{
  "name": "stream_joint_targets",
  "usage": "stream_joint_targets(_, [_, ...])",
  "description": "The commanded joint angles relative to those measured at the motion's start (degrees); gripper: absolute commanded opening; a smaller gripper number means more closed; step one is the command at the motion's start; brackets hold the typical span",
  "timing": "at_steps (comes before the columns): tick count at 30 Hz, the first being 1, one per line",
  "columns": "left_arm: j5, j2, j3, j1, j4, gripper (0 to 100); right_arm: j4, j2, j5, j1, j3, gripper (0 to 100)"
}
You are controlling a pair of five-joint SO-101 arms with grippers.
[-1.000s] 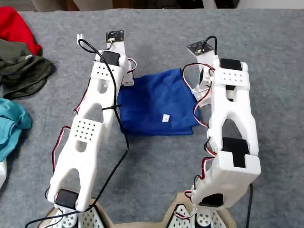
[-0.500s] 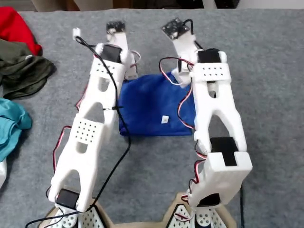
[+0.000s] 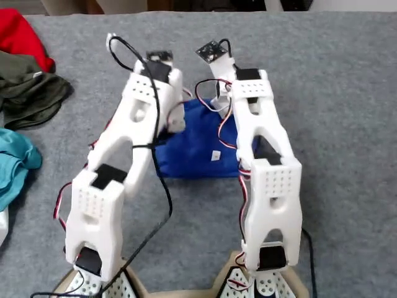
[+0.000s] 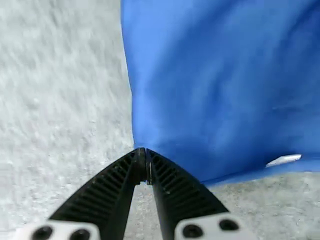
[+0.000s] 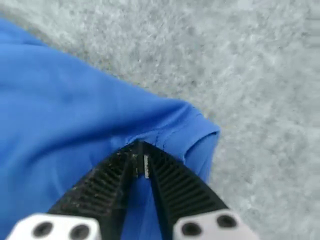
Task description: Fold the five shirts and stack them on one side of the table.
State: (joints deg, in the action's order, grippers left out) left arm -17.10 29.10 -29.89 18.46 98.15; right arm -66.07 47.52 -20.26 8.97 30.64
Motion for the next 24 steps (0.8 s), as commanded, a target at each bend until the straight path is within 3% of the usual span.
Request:
stream_joint_targets(1, [-2.1,-6.5,10.2,2.4,-5.3,2,-4.6,3.2,-0.1,-0.8,10.1,0.5])
stream_joint_targets(9, [-2.3,-7.6,36.0,2.8,-23.8,2,-11.8,9.6,-0.4,-3.0,21.9,0.5])
stream_joint_targets(19, [1.7,-7.6,36.7,-4.0,-24.4,2,-17.7,13.4,-3.0,-8.3,32.0,0.5])
stream_joint_targets(24, [1.3,-8.2,28.3,-4.2,-20.4,2,-20.2,13.4,-2.9,-7.0,37.4,0.5])
